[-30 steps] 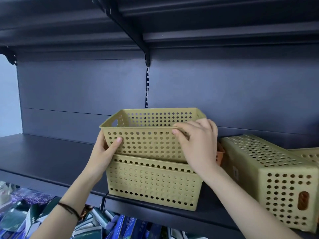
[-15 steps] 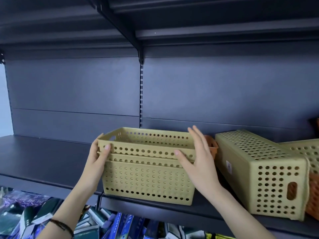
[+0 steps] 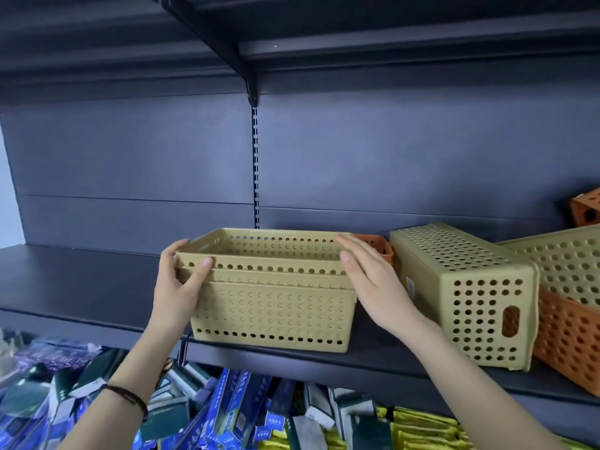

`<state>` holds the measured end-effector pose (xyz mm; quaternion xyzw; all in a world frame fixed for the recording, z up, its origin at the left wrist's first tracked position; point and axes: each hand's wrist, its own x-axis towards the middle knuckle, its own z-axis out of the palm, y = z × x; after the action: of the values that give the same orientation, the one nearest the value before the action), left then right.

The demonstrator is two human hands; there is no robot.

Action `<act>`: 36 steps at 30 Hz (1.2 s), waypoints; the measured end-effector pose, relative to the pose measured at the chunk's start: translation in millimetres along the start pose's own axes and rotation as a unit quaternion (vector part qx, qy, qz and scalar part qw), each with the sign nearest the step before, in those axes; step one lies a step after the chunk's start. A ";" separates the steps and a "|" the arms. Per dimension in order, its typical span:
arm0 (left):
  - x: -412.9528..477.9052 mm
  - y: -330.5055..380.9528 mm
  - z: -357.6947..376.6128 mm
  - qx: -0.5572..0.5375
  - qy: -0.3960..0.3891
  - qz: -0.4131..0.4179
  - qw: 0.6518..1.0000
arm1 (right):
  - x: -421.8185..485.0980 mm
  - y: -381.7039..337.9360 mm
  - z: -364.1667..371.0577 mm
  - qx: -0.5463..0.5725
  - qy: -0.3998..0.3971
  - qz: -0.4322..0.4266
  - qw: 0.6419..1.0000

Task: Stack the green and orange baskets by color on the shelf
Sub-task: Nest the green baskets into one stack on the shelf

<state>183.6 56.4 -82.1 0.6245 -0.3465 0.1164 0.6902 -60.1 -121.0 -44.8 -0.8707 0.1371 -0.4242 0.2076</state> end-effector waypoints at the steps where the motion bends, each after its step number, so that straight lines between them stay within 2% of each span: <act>1: -3.8 3.4 1.0 0.015 0.026 -0.003 1.000 | -1.0 2.4 -4.0 -0.002 0.003 0.005 1.000; 3: -10.3 10.5 5.1 0.048 0.077 0.006 0.996 | -3.8 7.4 -15.2 -0.034 0.029 0.008 0.999; 6: -21.3 21.4 17.4 0.090 0.120 0.019 0.989 | -10.2 15.4 -37.3 -0.146 0.060 0.028 0.987; 9: -26.9 23.5 28.8 0.081 0.114 0.000 0.990 | -18.6 19.4 -63.2 -0.264 0.075 0.053 0.960; 11: -30.6 28.2 36.0 0.086 0.109 -0.012 0.990 | -26.3 25.5 -82.4 -0.322 0.114 0.066 0.937; 14: -35.7 38.7 43.2 0.114 0.101 -0.045 0.987 | -39.6 36.5 -108.2 -0.358 0.169 0.124 0.910; 16: -36.1 43.3 43.2 0.124 0.093 -0.062 0.986 | -46.5 43.8 -119.2 -0.316 0.172 0.203 0.911; 18: -34.2 47.5 39.5 0.130 0.087 -0.079 0.984 | -51.5 48.2 -124.5 -0.225 0.163 0.275 0.920; 21: -32.8 53.9 35.1 0.142 0.065 -0.103 0.982 | -53.5 48.0 -123.1 -0.024 0.200 0.286 0.937; 24: -33.0 57.2 32.7 0.145 0.053 -0.118 0.981 | -50.7 45.2 -115.7 0.107 0.269 0.318 0.903; 26: -34.3 58.9 32.5 0.148 0.051 -0.122 0.980 | -47.1 43.9 -110.8 0.108 0.271 0.334 0.896; 30: -35.7 61.9 32.3 0.161 0.045 -0.133 0.977 | -41.6 36.8 -106.7 0.110 0.294 0.290 0.904; 36: -33.5 61.9 30.4 0.182 0.051 -0.133 0.973 | -33.1 8.0 -99.0 0.097 0.308 0.128 0.938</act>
<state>112.2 48.9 -55.2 0.7736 -0.1976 0.1160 0.5908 -159.3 -138.5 -16.3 -0.6483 0.2629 -0.6525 0.2913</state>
